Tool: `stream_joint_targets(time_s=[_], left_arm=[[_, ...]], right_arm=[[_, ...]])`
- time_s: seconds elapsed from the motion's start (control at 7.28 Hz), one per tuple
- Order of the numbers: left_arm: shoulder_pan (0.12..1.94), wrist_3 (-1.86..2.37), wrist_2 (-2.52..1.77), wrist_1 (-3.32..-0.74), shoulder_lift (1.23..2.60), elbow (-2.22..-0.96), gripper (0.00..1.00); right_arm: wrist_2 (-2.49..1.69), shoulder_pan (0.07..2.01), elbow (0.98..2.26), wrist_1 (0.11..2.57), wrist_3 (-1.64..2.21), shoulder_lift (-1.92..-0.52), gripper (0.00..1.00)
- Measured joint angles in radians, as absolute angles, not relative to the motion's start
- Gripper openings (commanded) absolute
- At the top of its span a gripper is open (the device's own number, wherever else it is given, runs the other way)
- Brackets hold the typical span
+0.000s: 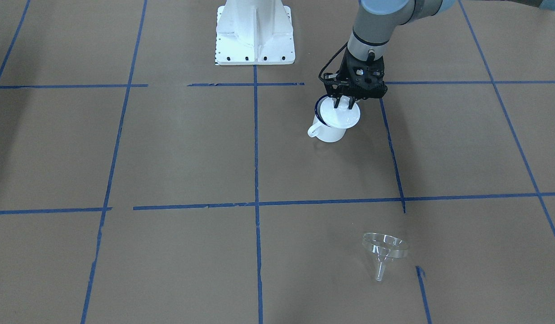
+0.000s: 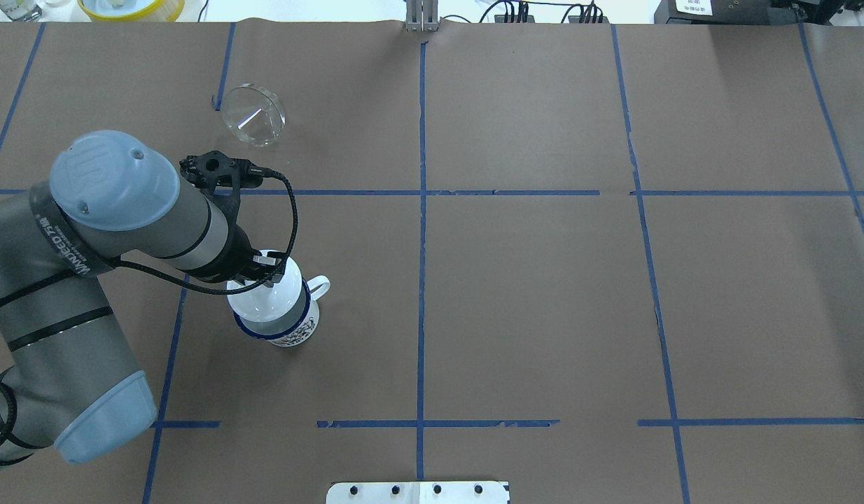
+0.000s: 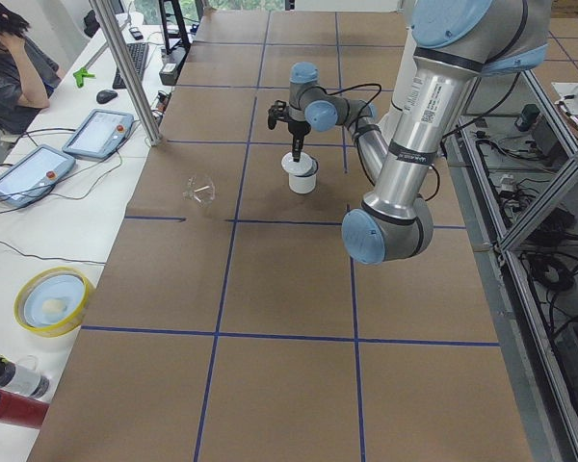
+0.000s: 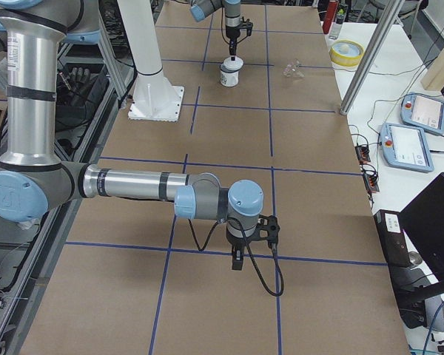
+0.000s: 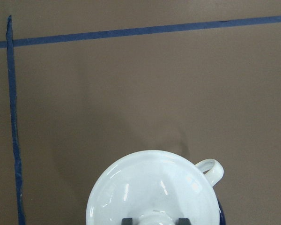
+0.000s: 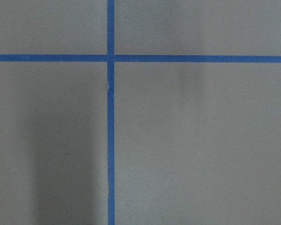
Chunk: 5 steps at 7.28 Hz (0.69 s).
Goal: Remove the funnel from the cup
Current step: 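Lower the white lid onto the mug and press it down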
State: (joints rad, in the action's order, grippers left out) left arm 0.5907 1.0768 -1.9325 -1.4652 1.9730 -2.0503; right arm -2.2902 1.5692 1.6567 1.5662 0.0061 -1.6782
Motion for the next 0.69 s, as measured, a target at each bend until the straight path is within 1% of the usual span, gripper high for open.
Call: stream_joint_targets(time_s=[0.69], left_arm=[[0.566, 1.095, -1.931, -1.465, 1.972, -2.052, 0.0]], right_arm=[[-2.29, 1.569, 1.657, 1.566, 0.006, -1.678, 1.0]])
